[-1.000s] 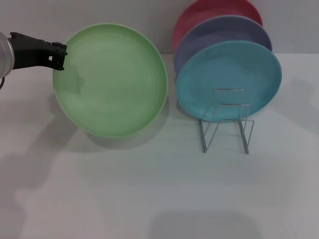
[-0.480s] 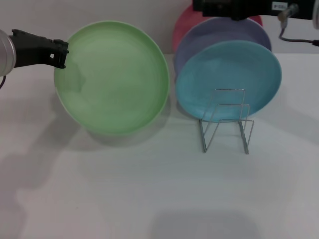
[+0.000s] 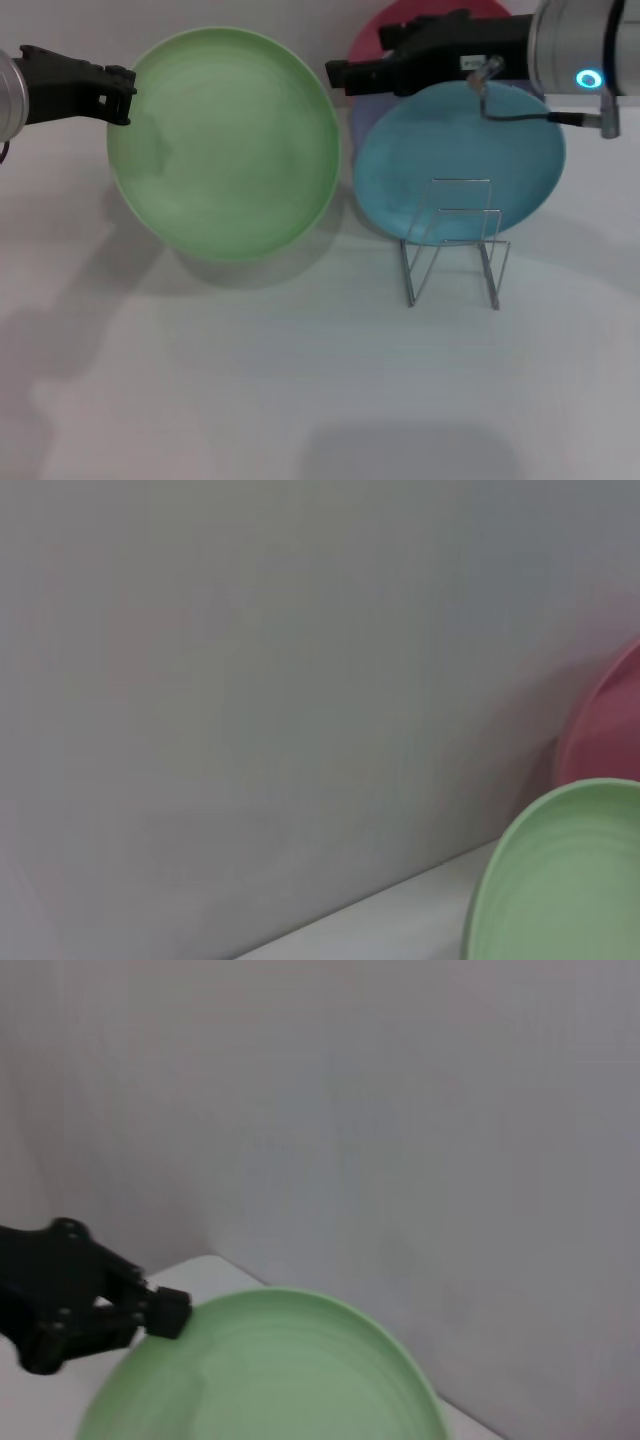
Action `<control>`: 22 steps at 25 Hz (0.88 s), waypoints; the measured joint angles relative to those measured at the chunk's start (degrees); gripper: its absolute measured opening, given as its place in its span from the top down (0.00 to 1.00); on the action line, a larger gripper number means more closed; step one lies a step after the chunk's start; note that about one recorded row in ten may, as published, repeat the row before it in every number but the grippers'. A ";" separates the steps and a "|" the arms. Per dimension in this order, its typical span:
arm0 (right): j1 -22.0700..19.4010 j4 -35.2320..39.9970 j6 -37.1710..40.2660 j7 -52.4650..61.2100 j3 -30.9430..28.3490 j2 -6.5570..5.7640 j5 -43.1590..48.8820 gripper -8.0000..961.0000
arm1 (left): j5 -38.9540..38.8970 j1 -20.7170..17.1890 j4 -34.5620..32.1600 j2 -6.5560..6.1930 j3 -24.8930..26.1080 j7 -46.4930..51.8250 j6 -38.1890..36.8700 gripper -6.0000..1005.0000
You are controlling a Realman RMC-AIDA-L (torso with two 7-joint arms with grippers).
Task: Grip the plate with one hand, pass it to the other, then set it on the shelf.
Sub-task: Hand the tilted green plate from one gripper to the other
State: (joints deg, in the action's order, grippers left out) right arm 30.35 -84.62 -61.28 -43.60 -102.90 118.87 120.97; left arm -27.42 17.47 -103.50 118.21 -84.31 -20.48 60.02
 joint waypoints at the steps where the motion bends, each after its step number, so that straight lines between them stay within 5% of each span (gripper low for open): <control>1: 0.66 1.16 1.67 0.06 0.57 0.03 1.45 0.14 | -0.04 0.01 -0.04 0.00 -0.13 0.00 0.00 0.91; 22: 7.00 13.60 12.44 -0.91 5.92 -0.04 3.27 0.14 | -0.25 0.39 -0.49 0.14 -0.53 0.00 -0.02 0.90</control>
State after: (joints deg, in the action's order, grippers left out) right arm 37.35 -71.02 -48.84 -44.50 -96.97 118.83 124.24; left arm -27.68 17.86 -103.98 118.35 -84.85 -20.48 60.01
